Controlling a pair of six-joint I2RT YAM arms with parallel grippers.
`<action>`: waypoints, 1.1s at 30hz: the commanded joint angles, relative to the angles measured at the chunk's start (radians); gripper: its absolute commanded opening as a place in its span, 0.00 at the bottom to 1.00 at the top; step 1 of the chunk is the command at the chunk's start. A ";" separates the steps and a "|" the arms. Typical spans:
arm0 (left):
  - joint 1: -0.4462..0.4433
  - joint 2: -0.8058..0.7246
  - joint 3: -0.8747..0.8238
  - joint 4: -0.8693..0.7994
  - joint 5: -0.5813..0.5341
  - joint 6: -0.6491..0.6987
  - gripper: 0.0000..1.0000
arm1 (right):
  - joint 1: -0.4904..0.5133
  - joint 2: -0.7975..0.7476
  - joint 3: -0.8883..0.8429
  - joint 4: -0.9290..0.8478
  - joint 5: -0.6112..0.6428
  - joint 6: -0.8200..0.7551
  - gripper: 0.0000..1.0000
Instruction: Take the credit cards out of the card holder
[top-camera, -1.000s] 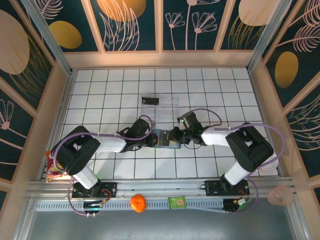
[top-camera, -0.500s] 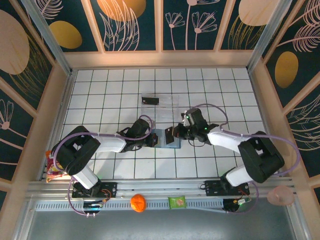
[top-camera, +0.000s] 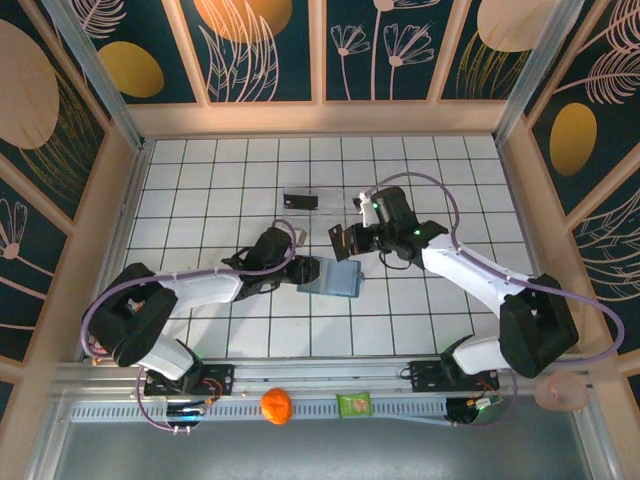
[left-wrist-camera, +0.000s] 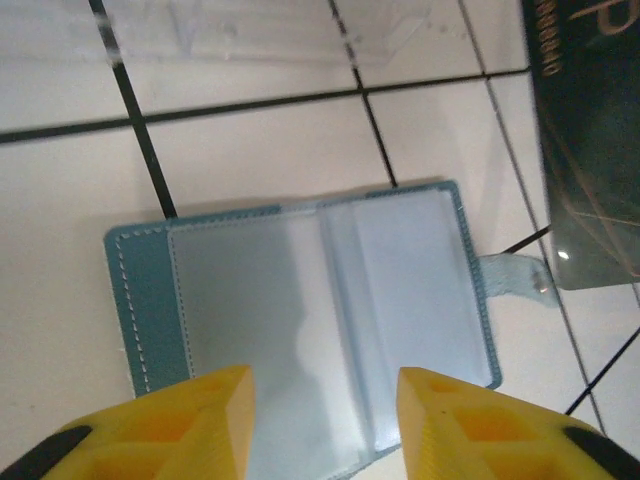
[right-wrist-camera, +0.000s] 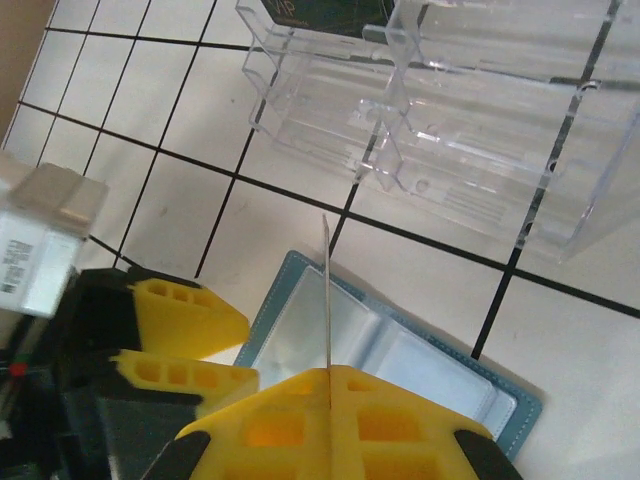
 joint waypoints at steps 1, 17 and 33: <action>0.031 -0.072 -0.049 -0.021 0.021 -0.013 0.48 | -0.004 0.024 0.063 -0.074 0.022 -0.091 0.00; 0.136 -0.314 -0.170 -0.127 0.004 -0.032 0.99 | 0.002 0.295 0.490 -0.131 -0.060 -0.473 0.00; 0.178 -0.424 -0.185 -0.259 -0.072 -0.069 0.99 | 0.015 0.611 0.986 -0.414 0.013 -0.891 0.00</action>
